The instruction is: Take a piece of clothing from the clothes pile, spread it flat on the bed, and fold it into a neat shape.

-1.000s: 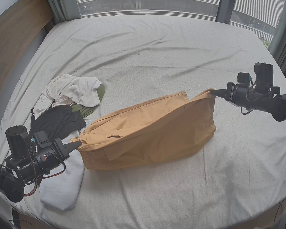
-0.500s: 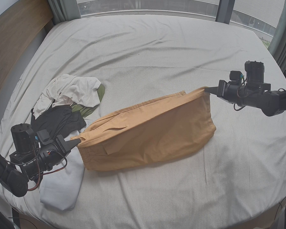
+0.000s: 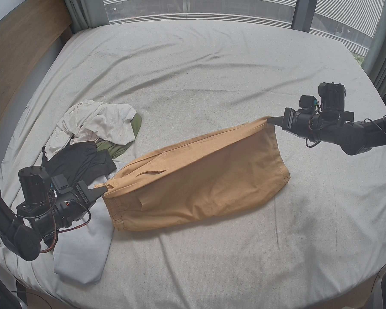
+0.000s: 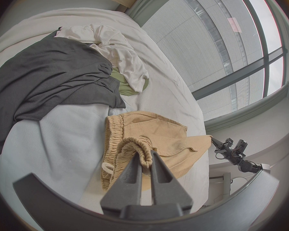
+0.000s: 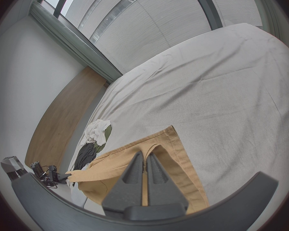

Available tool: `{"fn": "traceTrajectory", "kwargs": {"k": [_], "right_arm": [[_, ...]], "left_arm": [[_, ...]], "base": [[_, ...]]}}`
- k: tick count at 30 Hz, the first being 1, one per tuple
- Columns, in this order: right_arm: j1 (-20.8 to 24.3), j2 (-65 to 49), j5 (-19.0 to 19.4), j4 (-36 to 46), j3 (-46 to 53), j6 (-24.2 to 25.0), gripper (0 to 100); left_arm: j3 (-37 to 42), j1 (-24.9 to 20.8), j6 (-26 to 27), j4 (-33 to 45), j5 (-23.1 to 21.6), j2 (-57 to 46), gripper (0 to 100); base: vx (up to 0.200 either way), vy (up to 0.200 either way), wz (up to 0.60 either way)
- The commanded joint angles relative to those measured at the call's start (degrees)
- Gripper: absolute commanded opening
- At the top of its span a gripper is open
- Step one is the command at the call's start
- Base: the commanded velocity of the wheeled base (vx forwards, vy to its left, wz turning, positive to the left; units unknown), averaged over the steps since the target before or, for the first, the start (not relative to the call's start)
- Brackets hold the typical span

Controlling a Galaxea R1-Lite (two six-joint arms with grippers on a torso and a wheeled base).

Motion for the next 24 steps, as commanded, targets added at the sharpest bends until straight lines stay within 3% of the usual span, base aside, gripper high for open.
{"fn": "traceTrajectory", "kwargs": {"k": [1,16,17,19,20,24], "right_arm": [[0.07,0.93,0.01,0.04,-0.78,0.01,0],[-0.01,2.24,0.01,-0.05,-2.27,0.01,0],[-0.01,2.33,0.01,-0.05,-2.62,0.01,0],[-0.01,2.42,0.01,-0.05,-2.8,0.01,0],[0.07,2.42,0.01,0.13,-2.89,-0.08,100],[-0.01,5.14,-1.04,-0.66,-6.05,0.1,100]], "left_arm": [[-0.56,0.06,-0.05,-0.02,0.01,0.89,0],[-1.53,-0.03,0.13,-2.39,0.1,3.7,0],[-1.53,-0.03,0.13,-2.83,0.18,3.79,100],[-1.53,-0.03,0.04,-3.09,0.18,3.79,100],[-1.61,0.06,0.04,-3.27,0.18,3.88,100],[-2.05,0.59,0.04,-3.36,0.89,3.79,100]], "base": [[0.0,0.0,0.0],[0.0,0.0,0.0],[0.0,0.0,0.0],[0.0,0.0,0.0],[0.0,0.0,0.0],[0.0,0.0,0.0]]}}
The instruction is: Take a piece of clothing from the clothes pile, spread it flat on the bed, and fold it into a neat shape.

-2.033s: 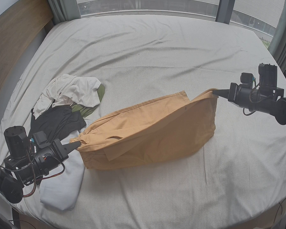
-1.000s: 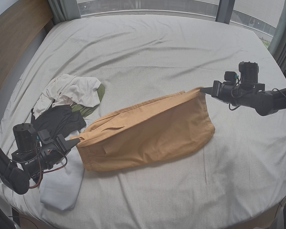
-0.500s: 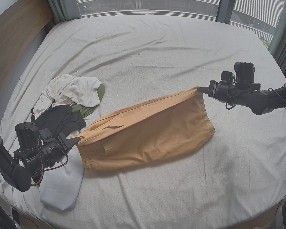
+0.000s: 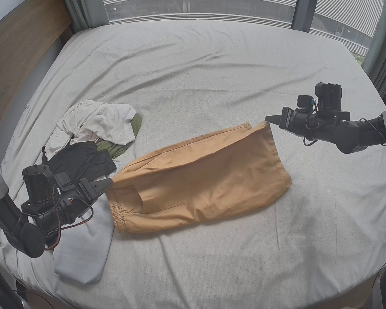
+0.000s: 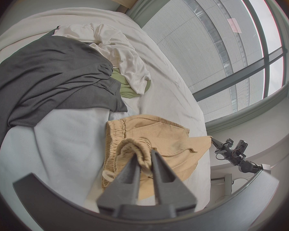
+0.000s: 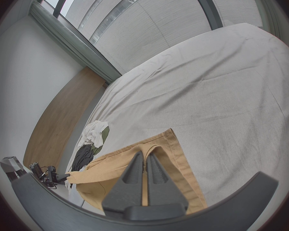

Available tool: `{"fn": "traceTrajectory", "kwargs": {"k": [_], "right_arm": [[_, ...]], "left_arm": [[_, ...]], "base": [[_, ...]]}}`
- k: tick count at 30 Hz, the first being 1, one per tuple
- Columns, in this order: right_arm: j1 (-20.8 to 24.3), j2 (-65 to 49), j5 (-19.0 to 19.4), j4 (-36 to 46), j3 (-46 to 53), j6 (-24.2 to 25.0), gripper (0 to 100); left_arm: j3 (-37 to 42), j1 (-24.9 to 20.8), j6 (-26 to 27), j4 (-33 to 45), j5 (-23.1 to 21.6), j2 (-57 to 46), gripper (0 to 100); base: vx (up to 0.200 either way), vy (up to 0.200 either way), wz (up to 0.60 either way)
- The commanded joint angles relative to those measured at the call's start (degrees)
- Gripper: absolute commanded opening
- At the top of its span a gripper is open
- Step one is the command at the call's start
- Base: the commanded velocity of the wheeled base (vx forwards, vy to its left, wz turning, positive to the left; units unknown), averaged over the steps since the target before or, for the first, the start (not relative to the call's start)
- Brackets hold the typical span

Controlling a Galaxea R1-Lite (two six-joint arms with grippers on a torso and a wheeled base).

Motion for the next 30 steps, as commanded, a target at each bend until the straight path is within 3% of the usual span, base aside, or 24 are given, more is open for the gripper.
{"fn": "traceTrajectory", "kwargs": {"k": [1,6,14,18,23,26,30], "right_arm": [[-0.01,2.7,-1.24,-0.5,-2.73,0.1,100],[0.07,1.56,-1.68,-0.41,-2.29,0.1,100],[0.07,-6.09,-1.59,-0.32,5.97,0.8,100],[0.69,-16.02,-0.8,-0.41,15.99,0.98,100],[0.42,-23.58,3.33,-0.41,23.64,3.17,100],[0.34,-25.07,3.68,-0.5,26.19,3.61,100],[0.16,-28.85,4.12,-5.07,33.31,3.7,100]], "left_arm": [[-0.95,0.65,-0.03,-0.06,1.5,0.29,100],[-2.35,0.74,-0.21,-0.24,5.98,-0.24,100],[2.57,-1.72,-0.12,-4.81,4.58,-4.81,100],[8.11,-2.78,-0.03,-10.0,-3.16,-10.78,100],[12.5,-2.86,-0.29,-11.23,-19.59,-20.1,100],[12.41,-2.69,-0.29,-10.96,-22.93,-21.77,100],[12.06,-2.95,0.15,-10.96,-23.55,-21.95,100]], "base": [[0.0,0.0,0.0],[0.0,0.0,0.0],[0.0,0.0,0.0],[0.0,0.0,0.0],[0.0,0.0,0.0],[0.0,0.0,0.0],[0.0,0.0,0.0]]}}
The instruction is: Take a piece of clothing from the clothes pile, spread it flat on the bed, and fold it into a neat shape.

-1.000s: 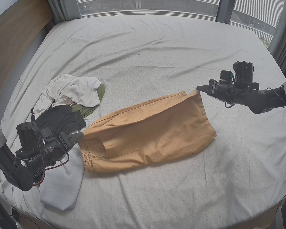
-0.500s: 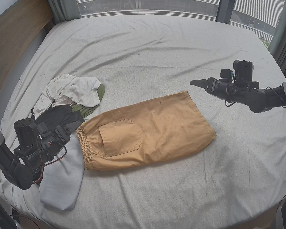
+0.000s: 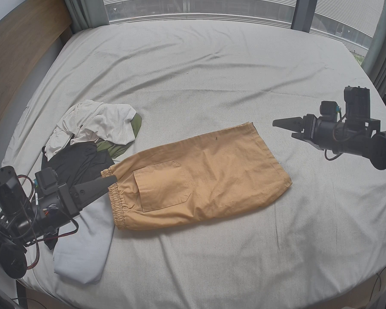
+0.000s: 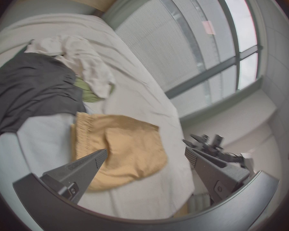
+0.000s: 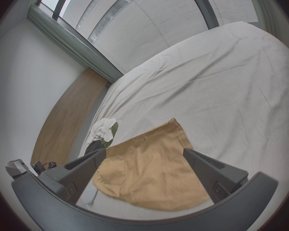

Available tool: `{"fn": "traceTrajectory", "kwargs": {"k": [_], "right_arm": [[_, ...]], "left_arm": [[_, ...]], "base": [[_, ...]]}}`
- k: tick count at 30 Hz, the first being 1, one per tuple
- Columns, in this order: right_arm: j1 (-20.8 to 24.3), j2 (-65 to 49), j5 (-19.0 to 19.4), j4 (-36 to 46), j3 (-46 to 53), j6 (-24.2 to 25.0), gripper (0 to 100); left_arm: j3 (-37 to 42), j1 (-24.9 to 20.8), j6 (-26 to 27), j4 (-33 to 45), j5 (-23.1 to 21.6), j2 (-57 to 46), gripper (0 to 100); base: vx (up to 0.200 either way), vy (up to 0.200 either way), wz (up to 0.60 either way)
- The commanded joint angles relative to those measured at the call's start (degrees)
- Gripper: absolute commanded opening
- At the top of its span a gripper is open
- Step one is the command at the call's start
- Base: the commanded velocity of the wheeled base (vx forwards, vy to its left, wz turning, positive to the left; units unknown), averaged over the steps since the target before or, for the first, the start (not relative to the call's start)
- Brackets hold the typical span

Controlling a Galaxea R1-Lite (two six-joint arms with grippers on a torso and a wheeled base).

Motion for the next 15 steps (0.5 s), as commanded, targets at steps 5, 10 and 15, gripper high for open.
{"fn": "traceTrajectory", "kwargs": {"k": [5,10,15], "right_arm": [[-1.26,-10.39,1.81,-16.29,20.84,0.69,100],[-3.81,-5.65,6.2,-27.98,27.35,1.13,100],[-4.69,-0.55,6.38,-28.33,28.58,1.13,100]], "left_arm": [[1.19,-0.02,0.53,-0.49,-1.74,-4.68,100],[0.93,0.25,1.32,-0.76,-1.39,-2.48,100],[1.63,0.51,7.56,-1.11,-0.6,3.67,100]], "base": [[0.0,0.0,0.0],[0.0,0.0,0.0],[0.0,0.0,0.0]]}}
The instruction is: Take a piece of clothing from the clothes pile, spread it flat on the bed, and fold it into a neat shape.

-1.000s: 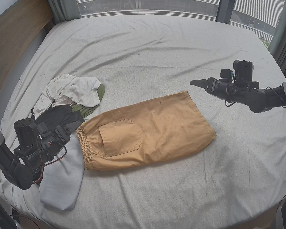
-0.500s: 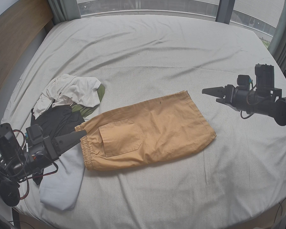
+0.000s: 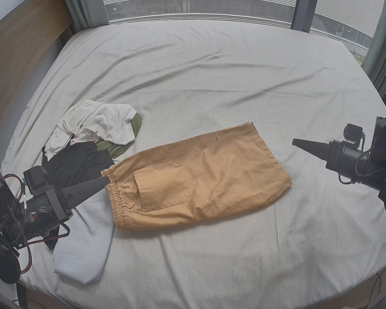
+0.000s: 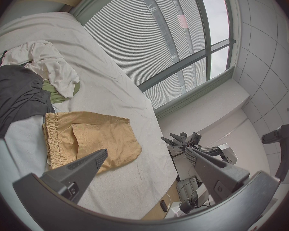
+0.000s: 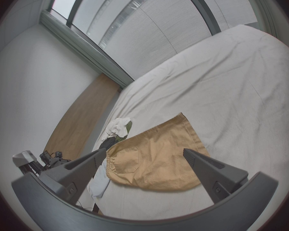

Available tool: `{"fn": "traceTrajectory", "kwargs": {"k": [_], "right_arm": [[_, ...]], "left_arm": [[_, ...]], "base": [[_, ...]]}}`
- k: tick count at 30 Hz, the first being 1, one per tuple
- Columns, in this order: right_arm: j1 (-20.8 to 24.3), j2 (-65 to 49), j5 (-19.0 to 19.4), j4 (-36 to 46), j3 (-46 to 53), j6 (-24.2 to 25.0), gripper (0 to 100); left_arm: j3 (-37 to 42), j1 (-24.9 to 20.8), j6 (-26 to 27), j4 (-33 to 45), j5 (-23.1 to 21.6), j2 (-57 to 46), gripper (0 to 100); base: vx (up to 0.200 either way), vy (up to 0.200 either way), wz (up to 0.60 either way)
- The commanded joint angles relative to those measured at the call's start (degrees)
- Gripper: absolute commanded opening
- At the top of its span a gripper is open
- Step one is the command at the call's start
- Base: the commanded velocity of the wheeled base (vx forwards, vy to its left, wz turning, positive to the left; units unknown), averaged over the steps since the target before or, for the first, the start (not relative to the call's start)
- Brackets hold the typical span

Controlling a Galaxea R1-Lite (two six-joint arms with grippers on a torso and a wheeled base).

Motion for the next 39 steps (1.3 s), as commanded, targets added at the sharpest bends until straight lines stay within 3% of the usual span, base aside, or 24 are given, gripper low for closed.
{"fn": "traceTrajectory", "kwargs": {"k": [1,4,13,26,39], "right_arm": [[-2.37,7.19,1.08,-0.46,3.49,0.12,100],[-2.29,10.27,1.08,-0.55,4.28,0.12,100],[-2.64,15.9,0.73,-0.73,3.67,0.29,100],[-3.08,23.98,0.73,-0.82,-0.9,3.63,100],[-2.73,29.43,-0.59,-1.87,-3.71,3.72,100]], "left_arm": [[0.52,0.45,6.83,-0.63,1.1,8.03,100],[0.79,0.54,10.26,-2.65,2.42,10.32,100],[2.02,0.01,7.27,-6.17,2.51,9.62,100],[2.19,-0.08,7.27,-6.08,2.42,9.97,100],[2.37,0.01,7.27,-6.17,2.42,9.97,100]], "base": [[0.0,0.0,0.0],[0.0,0.0,0.0],[0.0,0.0,0.0],[0.0,0.0,0.0],[0.0,0.0,0.0]]}}
